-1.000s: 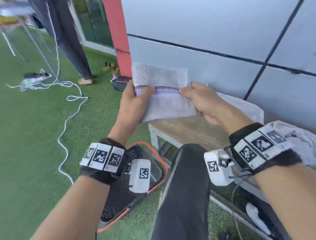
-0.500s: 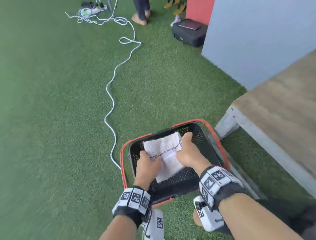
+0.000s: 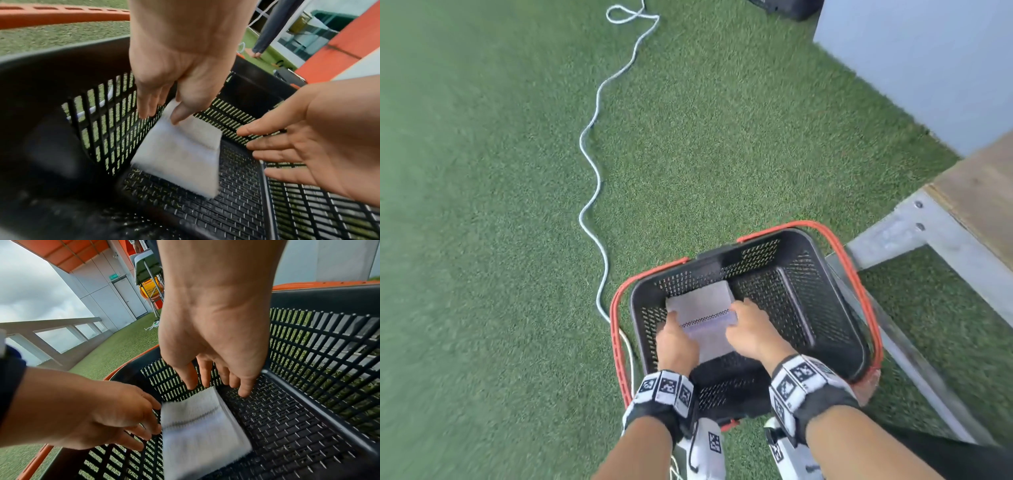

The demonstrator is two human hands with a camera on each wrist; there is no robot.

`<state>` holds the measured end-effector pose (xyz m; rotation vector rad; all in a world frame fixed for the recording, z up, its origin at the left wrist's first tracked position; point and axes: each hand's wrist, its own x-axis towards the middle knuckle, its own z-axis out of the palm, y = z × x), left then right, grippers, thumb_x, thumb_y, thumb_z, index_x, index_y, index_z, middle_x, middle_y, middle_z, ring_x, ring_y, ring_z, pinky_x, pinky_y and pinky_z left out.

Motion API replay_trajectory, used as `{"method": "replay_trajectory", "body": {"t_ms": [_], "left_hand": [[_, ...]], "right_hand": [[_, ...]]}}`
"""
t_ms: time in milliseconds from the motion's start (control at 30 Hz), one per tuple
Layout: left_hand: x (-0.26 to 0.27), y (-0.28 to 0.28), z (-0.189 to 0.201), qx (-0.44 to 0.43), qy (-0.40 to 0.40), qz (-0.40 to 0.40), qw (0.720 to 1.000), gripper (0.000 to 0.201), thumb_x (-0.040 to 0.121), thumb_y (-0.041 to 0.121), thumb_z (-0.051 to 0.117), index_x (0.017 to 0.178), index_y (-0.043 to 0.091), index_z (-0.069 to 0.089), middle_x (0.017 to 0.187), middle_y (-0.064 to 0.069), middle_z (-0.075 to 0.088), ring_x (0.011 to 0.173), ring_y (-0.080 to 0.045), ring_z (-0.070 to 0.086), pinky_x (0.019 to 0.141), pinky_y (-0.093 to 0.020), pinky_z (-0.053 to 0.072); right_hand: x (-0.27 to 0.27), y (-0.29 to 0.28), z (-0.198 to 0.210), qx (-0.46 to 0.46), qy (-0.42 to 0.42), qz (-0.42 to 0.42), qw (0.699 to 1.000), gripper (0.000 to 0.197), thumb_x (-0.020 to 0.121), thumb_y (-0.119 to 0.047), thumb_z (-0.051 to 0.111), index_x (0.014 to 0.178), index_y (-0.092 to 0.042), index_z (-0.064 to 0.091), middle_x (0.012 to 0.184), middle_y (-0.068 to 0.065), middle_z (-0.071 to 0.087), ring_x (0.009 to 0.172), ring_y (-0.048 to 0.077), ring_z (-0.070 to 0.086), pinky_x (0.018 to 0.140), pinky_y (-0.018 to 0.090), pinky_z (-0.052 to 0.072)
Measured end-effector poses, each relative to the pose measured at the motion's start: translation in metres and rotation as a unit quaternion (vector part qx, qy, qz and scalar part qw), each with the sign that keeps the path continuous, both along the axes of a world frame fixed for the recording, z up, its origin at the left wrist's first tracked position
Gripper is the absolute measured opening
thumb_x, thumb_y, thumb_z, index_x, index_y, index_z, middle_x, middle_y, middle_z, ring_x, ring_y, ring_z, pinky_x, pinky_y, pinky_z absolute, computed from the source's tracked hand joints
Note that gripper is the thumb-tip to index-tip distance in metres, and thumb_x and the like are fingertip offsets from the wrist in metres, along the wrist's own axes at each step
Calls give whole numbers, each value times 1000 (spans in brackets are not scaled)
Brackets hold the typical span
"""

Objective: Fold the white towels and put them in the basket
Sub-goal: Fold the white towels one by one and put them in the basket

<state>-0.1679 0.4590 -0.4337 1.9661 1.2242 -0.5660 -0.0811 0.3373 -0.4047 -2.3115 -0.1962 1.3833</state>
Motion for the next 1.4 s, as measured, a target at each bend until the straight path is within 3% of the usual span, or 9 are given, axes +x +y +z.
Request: {"method": "replay_trajectory", "body": {"t_ms": [67, 333, 533, 667, 767, 900, 1033, 1267, 1400], "left_hand": [[5, -1, 2, -14, 31, -24, 999, 73, 88, -10, 48, 155, 10, 27, 146, -19, 44, 131, -32, 48, 105, -35, 46], [17, -16, 32, -35, 32, -50, 998, 72, 90, -3, 51, 156, 10, 25, 154, -18, 33, 129, -30, 50, 101, -34, 49], [58, -18, 106, -24, -92, -90, 991, 56, 94, 21, 58, 147, 16, 42, 138, -13, 51, 100, -23, 63, 90, -38, 56], [106, -37, 182, -14, -201, -144, 969, 52, 96, 24, 59, 145, 17, 43, 126, -9, 59, 61, -10, 56, 47, -20, 47], [132, -67, 251, -1, -264, -224, 938, 47, 98, 29, 58, 143, 21, 46, 121, 1, 61, 58, -7, 54, 46, -16, 42], [156, -127, 332, 5, -334, -327, 884, 33, 99, 27, 57, 131, 19, 57, 93, 12, 56, 59, -6, 54, 40, -8, 41], [173, -200, 386, -1, -371, -438, 819, 25, 93, 29, 61, 116, 20, 63, 103, 0, 68, 80, -16, 65, 68, -23, 52], [189, -326, 401, 4, -298, -603, 740, 35, 90, 43, 59, 121, 27, 64, 117, 3, 63, 108, -18, 61, 96, -32, 47], [186, -389, 369, 7, -238, -670, 703, 33, 94, 37, 57, 123, 22, 64, 127, 3, 61, 119, -19, 56, 98, -31, 42]], "right_hand": [[2, -1, 1, -4, 4, -8, 1000, 24, 91, -10, 45, 98, -30, 55, 159, 14, 26, 147, 31, 25, 113, 38, 32], [23, -11, 36, 24, -40, -60, 997, 35, 92, -13, 46, 125, -5, 55, 123, 13, 61, 109, 30, 57, 98, 46, 47], [60, -17, 136, 92, -131, -118, 980, 29, 94, -24, 50, 67, -14, 52, 61, 2, 50, 55, 19, 47, 57, 29, 38], [83, -47, 222, 148, -167, -175, 959, 37, 97, -30, 48, 95, 3, 65, 96, 15, 70, 75, 21, 59, 74, 32, 49], [86, -91, 287, 176, -244, -216, 929, 45, 96, -35, 50, 117, 3, 64, 119, 20, 67, 100, 30, 67, 95, 50, 52], [81, -174, 350, 201, -335, -302, 869, 37, 91, -37, 57, 102, -4, 69, 108, 18, 71, 100, 29, 68, 92, 45, 54], [54, -266, 381, 193, -373, -356, 835, 33, 93, -33, 58, 100, -3, 68, 94, 17, 70, 88, 35, 62, 71, 31, 39], [9, -402, 351, 108, -458, -447, 761, 19, 91, -31, 58, 80, -19, 69, 83, -4, 70, 83, 21, 64, 75, 35, 48], [-4, -456, 305, 17, -431, -427, 795, 13, 96, -24, 57, 87, -19, 65, 81, -8, 64, 83, 15, 59, 65, 27, 37]]}}
